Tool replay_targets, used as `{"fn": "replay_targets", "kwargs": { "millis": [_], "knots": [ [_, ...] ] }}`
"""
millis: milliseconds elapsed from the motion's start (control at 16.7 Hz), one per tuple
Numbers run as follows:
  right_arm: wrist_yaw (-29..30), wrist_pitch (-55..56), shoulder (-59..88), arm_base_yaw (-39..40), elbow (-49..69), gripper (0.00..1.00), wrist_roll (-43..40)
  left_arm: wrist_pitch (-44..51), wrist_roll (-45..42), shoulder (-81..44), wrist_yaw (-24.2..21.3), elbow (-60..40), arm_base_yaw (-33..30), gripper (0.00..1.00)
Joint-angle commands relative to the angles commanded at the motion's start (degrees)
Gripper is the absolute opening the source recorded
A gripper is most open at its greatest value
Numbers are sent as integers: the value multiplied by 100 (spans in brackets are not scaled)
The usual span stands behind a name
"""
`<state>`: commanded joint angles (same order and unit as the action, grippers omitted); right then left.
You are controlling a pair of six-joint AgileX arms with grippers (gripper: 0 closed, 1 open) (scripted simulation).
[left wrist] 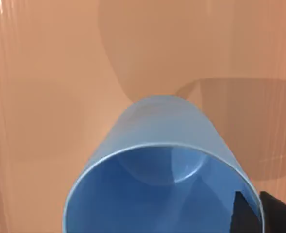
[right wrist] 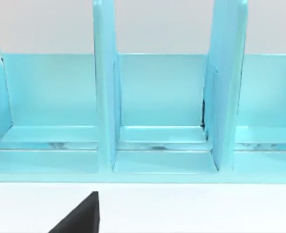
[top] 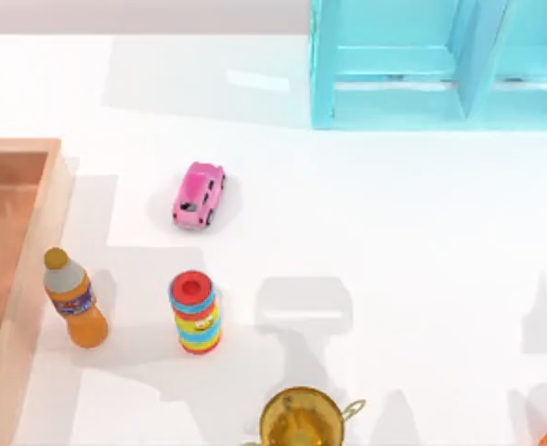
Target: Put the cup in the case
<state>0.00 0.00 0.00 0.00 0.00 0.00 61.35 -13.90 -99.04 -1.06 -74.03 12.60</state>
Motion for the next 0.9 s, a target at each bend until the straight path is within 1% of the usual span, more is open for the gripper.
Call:
{"fn": "replay_targets", "kwargs": {
  "millis": [540, 600, 900],
  "knots": [
    [0, 0, 0, 0, 0, 100, 0, 0, 0, 0, 0, 0, 0, 98],
    [0, 0, 0, 0, 0, 100, 0, 0, 0, 0, 0, 0, 0, 100],
    [0, 0, 0, 0, 0, 100, 0, 0, 0, 0, 0, 0, 0, 100]
  ]
}}
